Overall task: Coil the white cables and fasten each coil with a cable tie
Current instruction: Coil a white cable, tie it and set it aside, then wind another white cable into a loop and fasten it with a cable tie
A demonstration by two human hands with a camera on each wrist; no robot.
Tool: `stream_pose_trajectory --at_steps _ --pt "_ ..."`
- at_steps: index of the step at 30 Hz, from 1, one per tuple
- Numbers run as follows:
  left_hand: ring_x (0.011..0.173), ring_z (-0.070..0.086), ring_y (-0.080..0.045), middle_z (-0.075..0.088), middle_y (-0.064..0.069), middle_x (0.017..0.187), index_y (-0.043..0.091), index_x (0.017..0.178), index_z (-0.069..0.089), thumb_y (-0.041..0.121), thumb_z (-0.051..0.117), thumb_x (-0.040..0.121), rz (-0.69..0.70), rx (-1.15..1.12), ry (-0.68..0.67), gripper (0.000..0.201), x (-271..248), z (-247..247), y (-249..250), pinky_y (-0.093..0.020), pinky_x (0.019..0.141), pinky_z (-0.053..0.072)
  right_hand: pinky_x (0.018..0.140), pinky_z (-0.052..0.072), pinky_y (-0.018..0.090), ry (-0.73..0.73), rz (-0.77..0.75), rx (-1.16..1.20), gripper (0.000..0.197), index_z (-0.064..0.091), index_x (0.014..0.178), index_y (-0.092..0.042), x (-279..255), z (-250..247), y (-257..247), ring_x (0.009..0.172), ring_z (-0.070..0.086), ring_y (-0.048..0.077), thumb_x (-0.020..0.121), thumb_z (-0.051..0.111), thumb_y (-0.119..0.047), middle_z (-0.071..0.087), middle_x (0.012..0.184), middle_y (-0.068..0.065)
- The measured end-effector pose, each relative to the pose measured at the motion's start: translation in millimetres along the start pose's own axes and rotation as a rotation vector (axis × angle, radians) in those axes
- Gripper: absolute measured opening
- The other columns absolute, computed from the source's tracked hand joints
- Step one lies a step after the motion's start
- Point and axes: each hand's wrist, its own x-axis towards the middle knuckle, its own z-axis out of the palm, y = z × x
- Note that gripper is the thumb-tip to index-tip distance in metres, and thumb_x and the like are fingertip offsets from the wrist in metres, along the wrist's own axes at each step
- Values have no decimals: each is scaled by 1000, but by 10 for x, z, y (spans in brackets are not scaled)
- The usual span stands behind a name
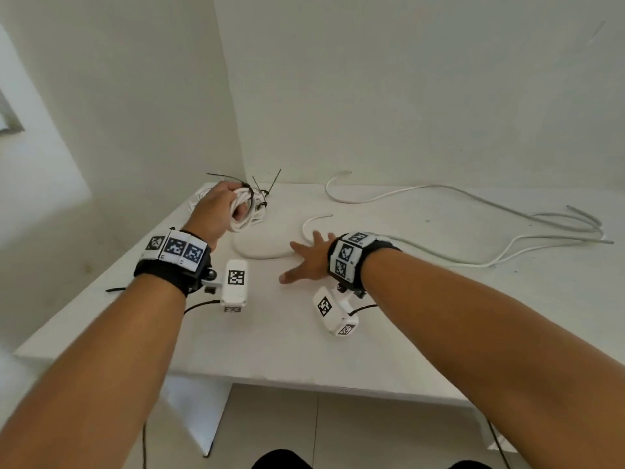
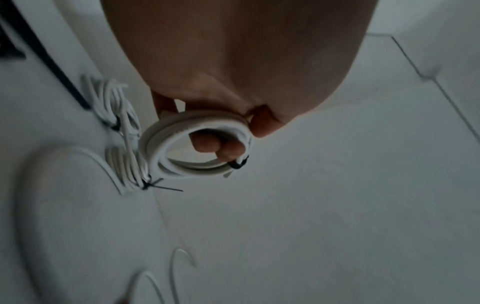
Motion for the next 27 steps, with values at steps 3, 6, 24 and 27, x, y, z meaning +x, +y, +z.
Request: stream_pose_trajectory --at_steps 3,6,24,27 --pt "65 52 -14 60 -3 72 12 110 60 7 39 97 -10 251 -119 26 121 -174 -139 -23 59 38 120 5 56 -48 34 14 102 -6 156 -41 71 39 103 152 -5 38 79 47 -83 -17 165 7" --pt "76 54 -17 66 -1 82 17 123 53 15 38 102 -22 496 -247 27 236 -272 -264 -26 65 41 120 3 56 -40 54 7 104 -6 156 -40 56 39 213 152 -6 36 79 50 -82 -16 165 4" --pt "91 57 -20 66 -2 107 24 92 56 22 74 82 25 1223 -341 20 401 138 -424 -27 71 36 121 9 57 -3 265 28 127 -10 156 -39 -125 107 1062 152 -2 36 59 53 -94 -20 164 5" --pt "84 56 -18 64 1 98 28 79 54 21 77 76 34 1263 -384 25 402 171 -464 -25 68 39 120 9 57 0 265 18 128 -9 155 -40 -86 123 1081 152 -2 36 58 52 -95 -20 164 6"
